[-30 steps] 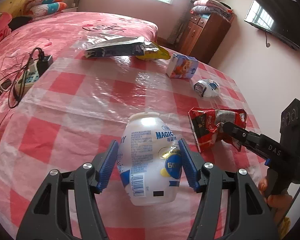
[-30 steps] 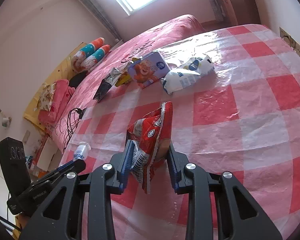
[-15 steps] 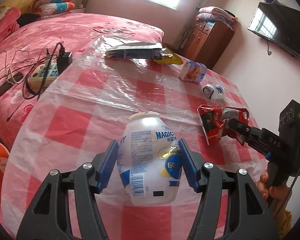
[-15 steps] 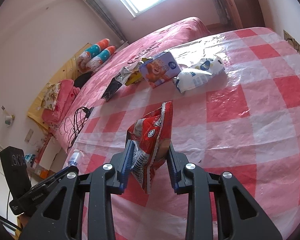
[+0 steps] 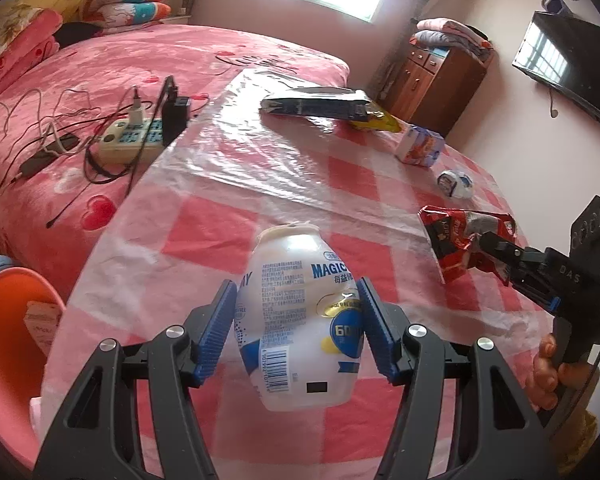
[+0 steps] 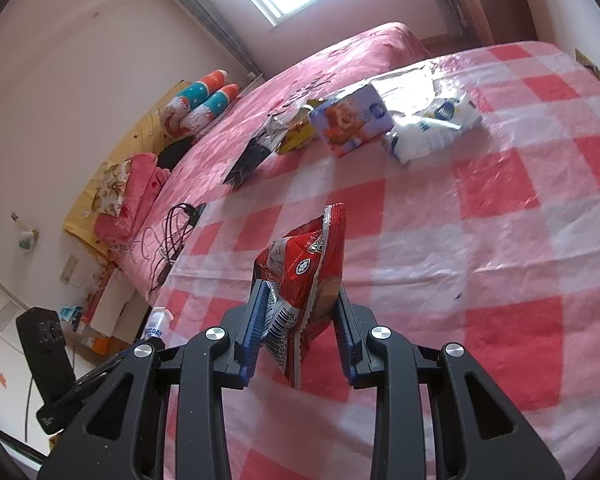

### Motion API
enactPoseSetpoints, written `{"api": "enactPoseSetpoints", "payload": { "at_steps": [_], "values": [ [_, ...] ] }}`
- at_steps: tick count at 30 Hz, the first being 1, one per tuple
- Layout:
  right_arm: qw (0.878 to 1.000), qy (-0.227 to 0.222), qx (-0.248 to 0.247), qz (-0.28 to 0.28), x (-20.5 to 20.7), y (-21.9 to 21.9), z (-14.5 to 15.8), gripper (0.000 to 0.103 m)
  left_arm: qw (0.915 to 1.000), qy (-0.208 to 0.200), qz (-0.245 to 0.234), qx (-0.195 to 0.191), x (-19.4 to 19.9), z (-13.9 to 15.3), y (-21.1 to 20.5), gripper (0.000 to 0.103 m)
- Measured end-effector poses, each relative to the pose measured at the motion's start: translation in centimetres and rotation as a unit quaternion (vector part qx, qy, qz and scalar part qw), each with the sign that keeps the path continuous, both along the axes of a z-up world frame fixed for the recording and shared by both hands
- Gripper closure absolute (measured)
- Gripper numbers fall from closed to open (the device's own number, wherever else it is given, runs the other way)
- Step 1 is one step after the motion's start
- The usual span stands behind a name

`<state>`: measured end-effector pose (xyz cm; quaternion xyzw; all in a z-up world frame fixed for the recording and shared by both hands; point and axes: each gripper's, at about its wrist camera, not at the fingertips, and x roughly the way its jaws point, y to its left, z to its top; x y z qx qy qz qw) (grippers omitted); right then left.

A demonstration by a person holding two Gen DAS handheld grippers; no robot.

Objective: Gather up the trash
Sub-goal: 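Lift the yogurt bottle and chip bag and carry both toward the orange bin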

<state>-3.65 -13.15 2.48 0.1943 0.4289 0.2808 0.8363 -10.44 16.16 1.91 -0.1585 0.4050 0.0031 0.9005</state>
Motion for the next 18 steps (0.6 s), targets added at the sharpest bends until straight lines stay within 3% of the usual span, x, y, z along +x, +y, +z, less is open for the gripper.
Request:
{"api": "enactPoseSetpoints", "payload": {
  "at_steps": [18],
  "values": [
    [0.999, 0.007, -0.03, 0.042, -2.6, 4.8, 0.3, 0.069, 0.9975, -0.005, 0.044, 0.055, -3.5, 0.4, 4.9, 0.041]
  ]
}}
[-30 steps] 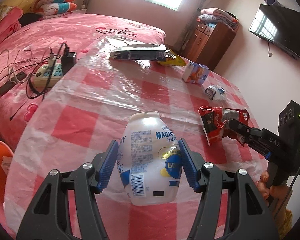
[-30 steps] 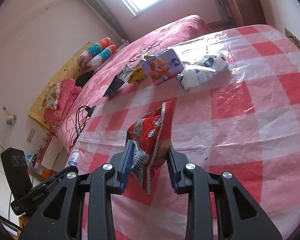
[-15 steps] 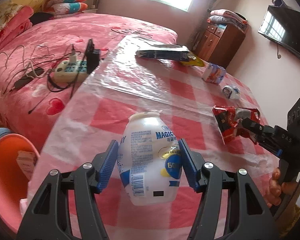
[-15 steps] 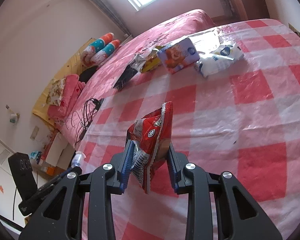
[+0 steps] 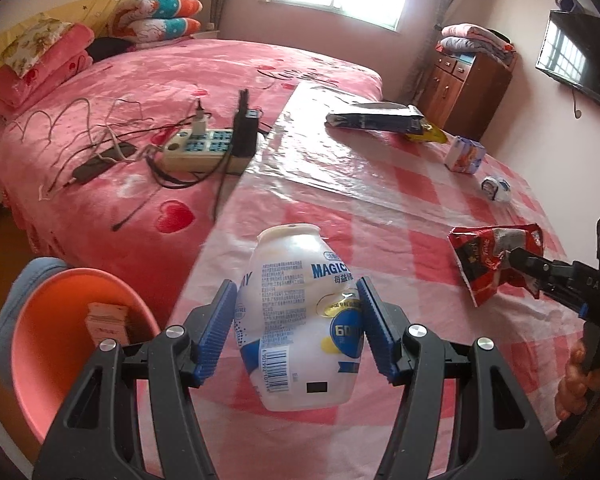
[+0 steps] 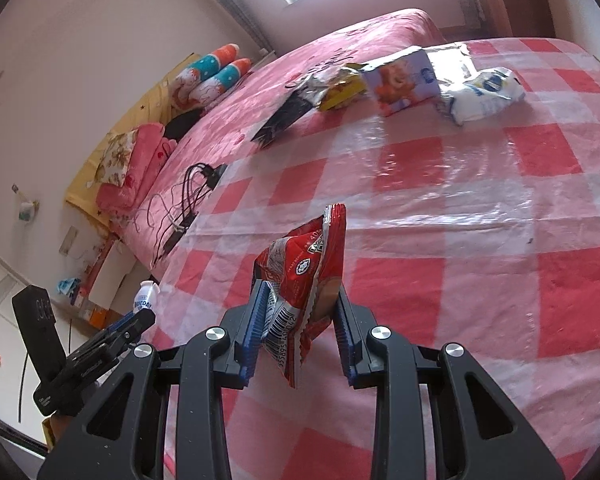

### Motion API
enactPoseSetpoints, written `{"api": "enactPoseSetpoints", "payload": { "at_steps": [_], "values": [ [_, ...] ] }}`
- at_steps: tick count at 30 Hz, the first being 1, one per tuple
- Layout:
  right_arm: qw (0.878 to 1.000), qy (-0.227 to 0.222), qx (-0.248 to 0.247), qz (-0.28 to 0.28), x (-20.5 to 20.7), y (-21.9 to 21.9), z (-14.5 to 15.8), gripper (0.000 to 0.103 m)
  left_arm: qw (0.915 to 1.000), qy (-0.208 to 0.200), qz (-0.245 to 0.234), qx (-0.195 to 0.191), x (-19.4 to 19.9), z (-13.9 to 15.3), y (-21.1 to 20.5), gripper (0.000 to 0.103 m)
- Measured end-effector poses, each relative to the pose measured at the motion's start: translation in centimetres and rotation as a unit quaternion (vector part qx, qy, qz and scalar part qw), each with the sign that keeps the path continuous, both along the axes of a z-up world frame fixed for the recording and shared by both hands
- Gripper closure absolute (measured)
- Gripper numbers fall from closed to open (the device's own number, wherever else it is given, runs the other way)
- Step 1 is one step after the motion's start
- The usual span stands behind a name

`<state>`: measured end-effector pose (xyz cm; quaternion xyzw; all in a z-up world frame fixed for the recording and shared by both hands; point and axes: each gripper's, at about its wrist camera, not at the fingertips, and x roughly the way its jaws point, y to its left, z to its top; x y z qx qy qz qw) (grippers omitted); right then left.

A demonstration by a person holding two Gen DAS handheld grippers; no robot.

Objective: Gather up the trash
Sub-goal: 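Lift the yogurt bottle and chip bag and carry both toward the orange bin, then open both tools over the orange bin to drop the bottle and bag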

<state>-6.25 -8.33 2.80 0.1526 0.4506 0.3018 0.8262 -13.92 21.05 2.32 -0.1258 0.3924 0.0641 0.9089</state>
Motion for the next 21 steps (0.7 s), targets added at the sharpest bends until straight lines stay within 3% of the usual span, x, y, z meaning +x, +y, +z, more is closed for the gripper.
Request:
{"api": "enactPoseSetpoints", "payload": {
  "at_steps": [21],
  "values": [
    [0.996, -0.017, -0.027, 0.087, -2.5, 8.3, 1.8, 0.069, 0.9959, 0.012, 0.077, 0.045, -4.9, -0.8, 7.4, 0.041]
  ]
}}
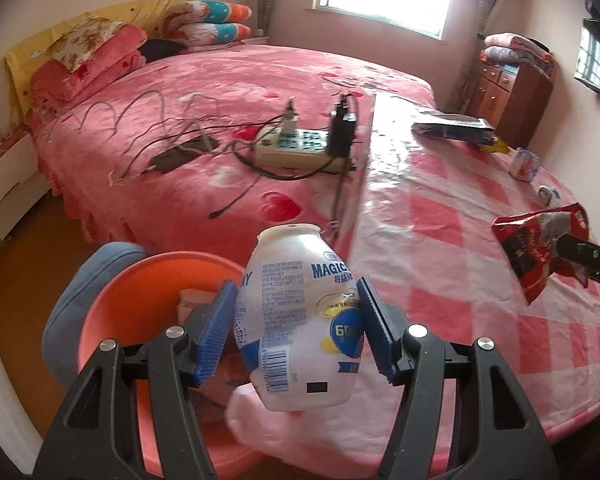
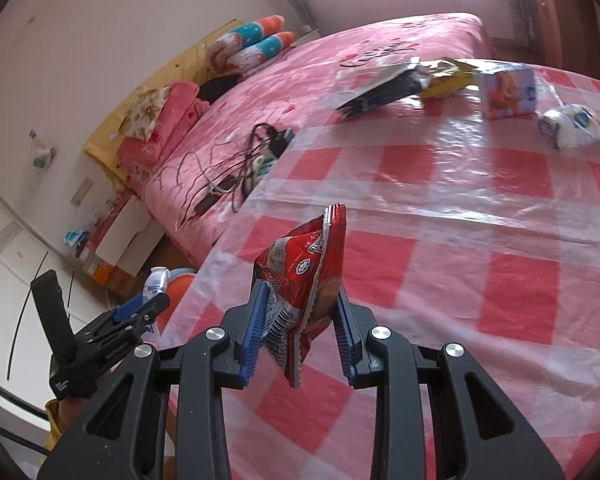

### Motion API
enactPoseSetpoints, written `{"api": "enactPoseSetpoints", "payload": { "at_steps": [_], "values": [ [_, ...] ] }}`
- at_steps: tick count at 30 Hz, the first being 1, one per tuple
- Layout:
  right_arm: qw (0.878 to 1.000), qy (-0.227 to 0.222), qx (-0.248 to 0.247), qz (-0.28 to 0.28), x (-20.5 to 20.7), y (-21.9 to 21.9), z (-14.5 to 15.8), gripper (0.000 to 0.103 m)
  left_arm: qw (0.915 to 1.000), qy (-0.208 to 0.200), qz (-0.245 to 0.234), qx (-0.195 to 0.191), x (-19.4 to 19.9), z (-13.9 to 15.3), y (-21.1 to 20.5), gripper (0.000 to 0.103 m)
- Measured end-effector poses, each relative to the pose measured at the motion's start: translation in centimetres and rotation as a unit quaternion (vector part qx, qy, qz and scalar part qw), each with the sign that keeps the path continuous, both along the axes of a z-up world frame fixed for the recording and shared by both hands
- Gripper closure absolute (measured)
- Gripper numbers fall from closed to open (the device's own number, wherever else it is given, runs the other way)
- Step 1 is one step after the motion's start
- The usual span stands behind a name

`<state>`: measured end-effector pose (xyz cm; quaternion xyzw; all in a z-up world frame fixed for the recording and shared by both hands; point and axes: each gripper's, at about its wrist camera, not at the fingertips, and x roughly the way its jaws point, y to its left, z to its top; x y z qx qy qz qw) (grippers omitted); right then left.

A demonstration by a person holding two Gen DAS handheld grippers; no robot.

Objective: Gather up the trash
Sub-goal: 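Open both tools over the orange bin to drop the bottle and bag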

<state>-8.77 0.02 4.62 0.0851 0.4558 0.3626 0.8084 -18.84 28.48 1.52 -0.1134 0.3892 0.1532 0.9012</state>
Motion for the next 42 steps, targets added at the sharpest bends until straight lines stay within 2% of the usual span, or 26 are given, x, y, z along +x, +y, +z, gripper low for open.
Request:
{"api": "enactPoseSetpoints", "payload": {
  "at_steps": [13, 36, 39, 41, 42],
  "values": [
    [0.997, 0.007, 0.001, 0.077, -1.4, 6.9, 1.0, 0.069, 0.9983, 0.028, 0.047, 0.02, -2.6, -2.3, 3.6, 0.041],
    [0.976, 0.003, -0.015, 0.218, -6.0, 20.4, 0.5, 0.069, 0.9899, 0.08, 0.117, -0.012, -6.1, -6.7, 9.2, 0.041],
    [0.974, 0.001, -0.026, 0.224, -6.3, 21.4, -0.1, 0.066, 0.9883, 0.088, 0.123, -0.017, -6.2, -7.2, 9.8, 0.039],
    [0.975, 0.012, -0.03, 0.219, -6.1, 21.6, -0.7, 0.045, 0.9864, 0.096, 0.133, -0.018, -6.2, -7.5, 10.1, 0.033],
    [0.976, 0.018, -0.023, 0.214, -5.9, 21.5, -0.9, 0.041, 0.9856, 0.097, 0.137, -0.017, -6.3, -7.5, 10.3, 0.026]
  ]
}}
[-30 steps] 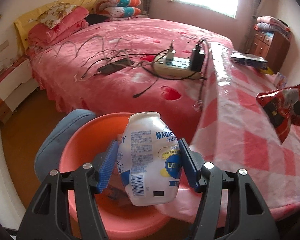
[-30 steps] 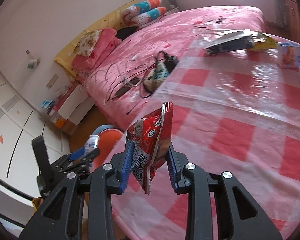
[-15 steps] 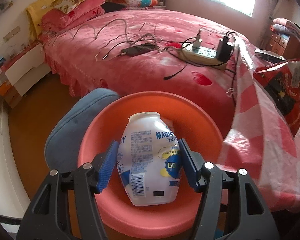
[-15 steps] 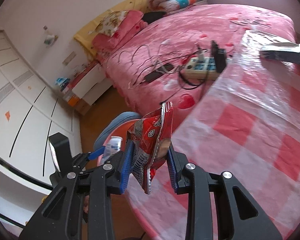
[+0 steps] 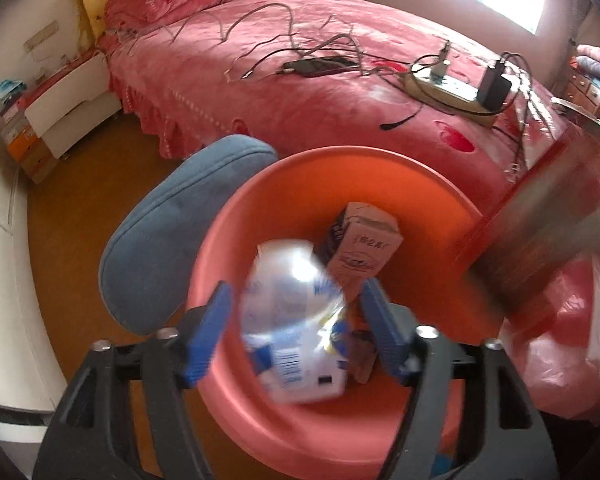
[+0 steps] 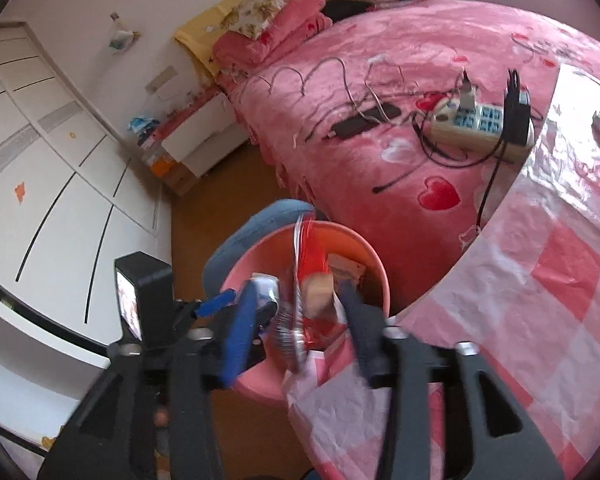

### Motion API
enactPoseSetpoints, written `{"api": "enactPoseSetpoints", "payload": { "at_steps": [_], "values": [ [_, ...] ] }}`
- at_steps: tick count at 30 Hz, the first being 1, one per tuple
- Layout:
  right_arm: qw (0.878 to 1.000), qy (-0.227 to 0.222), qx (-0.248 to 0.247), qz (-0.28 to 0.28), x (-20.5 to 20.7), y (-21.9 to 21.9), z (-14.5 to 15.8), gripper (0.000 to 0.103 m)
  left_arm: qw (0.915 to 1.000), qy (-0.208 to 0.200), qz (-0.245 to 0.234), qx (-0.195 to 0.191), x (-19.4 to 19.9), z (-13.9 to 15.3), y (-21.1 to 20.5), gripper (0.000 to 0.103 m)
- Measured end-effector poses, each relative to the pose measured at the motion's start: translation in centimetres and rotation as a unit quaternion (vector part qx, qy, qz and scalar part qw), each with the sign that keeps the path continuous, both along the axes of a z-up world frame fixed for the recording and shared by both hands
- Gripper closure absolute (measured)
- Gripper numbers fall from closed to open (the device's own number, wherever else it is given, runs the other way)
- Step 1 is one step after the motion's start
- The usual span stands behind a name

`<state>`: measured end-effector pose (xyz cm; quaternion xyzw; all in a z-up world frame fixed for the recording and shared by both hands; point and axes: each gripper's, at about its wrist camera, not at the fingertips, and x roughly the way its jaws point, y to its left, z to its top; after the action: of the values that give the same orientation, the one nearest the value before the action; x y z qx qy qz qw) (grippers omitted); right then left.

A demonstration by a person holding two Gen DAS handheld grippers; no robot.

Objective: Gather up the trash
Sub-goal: 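Open both tools over the orange bin to drop the bottle and bag, then move both open tools back to the table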

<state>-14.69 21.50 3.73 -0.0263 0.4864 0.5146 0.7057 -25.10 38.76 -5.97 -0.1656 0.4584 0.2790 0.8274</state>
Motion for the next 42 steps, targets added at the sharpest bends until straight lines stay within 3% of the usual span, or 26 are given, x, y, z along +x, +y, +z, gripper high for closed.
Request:
{"api": "enactPoseSetpoints", "payload": {
  "at_steps": [10, 22, 35, 39, 42],
  "values": [
    [0.993, 0.008, 0.074, -0.09, 3.0, -7.8, 3.1, 0.022, 0.9997, -0.016, -0.004, 0.019, 0.1, 2.2, -0.1, 0.024],
    [0.973, -0.013, 0.138, -0.182, 3.6, -19.2, 6.6, 0.015, 0.9947, -0.057, -0.053, 0.067, 1.4, 7.8, -3.5, 0.024],
    [0.935, -0.022, 0.226, -0.274, 4.8, -30.9, 8.3, 0.015, 0.9792, -0.09, -0.131, 0.126, 5.4, 13.8, -10.2, 0.024],
    [0.923, -0.033, 0.243, -0.296, 5.0, -33.9, 8.2, 0.013, 0.9734, -0.105, -0.162, 0.123, 7.3, 15.2, -12.6, 0.024],
    [0.916, -0.039, 0.244, -0.317, 5.5, -35.7, 7.8, 0.013, 0.9682, -0.121, -0.197, 0.096, 10.0, 16.4, -14.7, 0.024]
  ]
}}
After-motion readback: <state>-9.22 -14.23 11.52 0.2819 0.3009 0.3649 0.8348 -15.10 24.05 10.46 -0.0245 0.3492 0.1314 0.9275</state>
